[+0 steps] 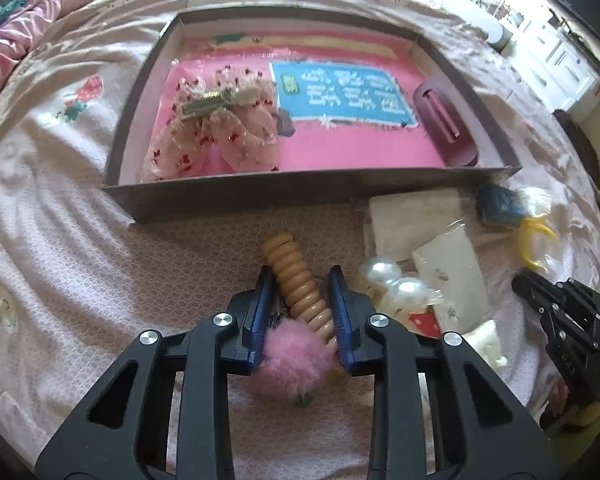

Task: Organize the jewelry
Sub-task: 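Grasp the orange coiled hair tie with the left tool, then grasp the bagged yellow hoop earrings with the right tool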

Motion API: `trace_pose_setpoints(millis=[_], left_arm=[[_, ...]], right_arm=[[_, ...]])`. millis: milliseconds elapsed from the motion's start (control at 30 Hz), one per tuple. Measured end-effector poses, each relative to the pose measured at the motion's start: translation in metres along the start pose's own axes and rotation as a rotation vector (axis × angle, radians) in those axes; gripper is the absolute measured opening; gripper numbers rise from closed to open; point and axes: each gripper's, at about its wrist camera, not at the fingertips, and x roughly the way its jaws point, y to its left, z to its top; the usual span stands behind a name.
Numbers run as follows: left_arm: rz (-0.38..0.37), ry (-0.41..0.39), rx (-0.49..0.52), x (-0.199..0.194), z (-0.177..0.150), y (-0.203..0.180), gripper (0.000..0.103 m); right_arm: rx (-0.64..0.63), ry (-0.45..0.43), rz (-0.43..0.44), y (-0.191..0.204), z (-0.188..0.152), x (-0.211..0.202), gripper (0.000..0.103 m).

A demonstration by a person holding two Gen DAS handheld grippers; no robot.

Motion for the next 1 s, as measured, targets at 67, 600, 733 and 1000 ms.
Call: trace_pose_setpoints(millis=[67,600,733,1000], left_arm=[[-0.019,-0.028,-0.003,-0.008,-0.002,-0.002,0.013],[-0.089,-0.15,-0.02,-0.053,0.006,-0.008,0.011],[-0.093,-0.164,-0.017,-0.06,0.009,-0.009,0.011],[-0.092,-0.202,-0.021,-0.073,0.019,-0.008,0.011]], right_arm=[[0.007,-0.013,0.006,-0.005,0.0,-0.006,0.001],[0.18,-0.016,0.073,-0.025,0.011,-0.026,0.051],[0.196,0.009,0.044,-0.022,0.02,-0.019,0.058],[0.298,0.081,-0.062,-0.036,0.029,0.018,0.067]])
